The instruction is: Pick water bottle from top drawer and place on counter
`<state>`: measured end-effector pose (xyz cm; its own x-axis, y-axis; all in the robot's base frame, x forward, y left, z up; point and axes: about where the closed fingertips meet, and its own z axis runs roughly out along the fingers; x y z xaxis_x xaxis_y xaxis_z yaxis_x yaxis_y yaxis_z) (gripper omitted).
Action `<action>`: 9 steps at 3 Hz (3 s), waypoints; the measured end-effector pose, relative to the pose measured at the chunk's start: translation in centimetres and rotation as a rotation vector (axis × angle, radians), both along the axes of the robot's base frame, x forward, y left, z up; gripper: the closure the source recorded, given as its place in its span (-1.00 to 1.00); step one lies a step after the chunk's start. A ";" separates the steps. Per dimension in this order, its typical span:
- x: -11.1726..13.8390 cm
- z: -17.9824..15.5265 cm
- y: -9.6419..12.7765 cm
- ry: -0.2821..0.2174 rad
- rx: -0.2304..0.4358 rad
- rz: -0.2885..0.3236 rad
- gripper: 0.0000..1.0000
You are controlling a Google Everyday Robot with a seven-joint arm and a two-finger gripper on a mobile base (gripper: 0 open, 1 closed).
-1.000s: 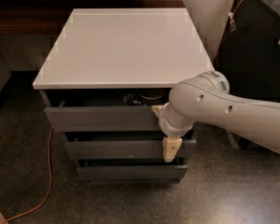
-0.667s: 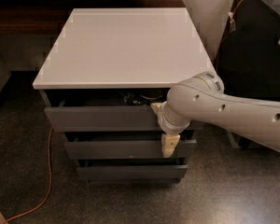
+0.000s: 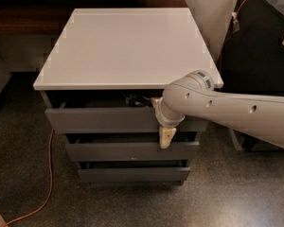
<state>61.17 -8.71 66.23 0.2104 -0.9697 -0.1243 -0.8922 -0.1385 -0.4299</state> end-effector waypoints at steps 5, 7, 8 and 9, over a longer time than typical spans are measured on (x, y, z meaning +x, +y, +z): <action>-0.4 -1.5 0.1 0.030 0.008 -0.113 0.73; -1.8 -1.2 0.3 0.041 0.015 -0.106 1.00; -1.8 -1.2 0.3 0.041 0.015 -0.106 1.00; -4.3 -0.7 0.8 0.060 0.039 -0.102 1.00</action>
Offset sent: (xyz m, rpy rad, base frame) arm 0.0419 0.0075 -0.0178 -0.0138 0.0121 -0.1129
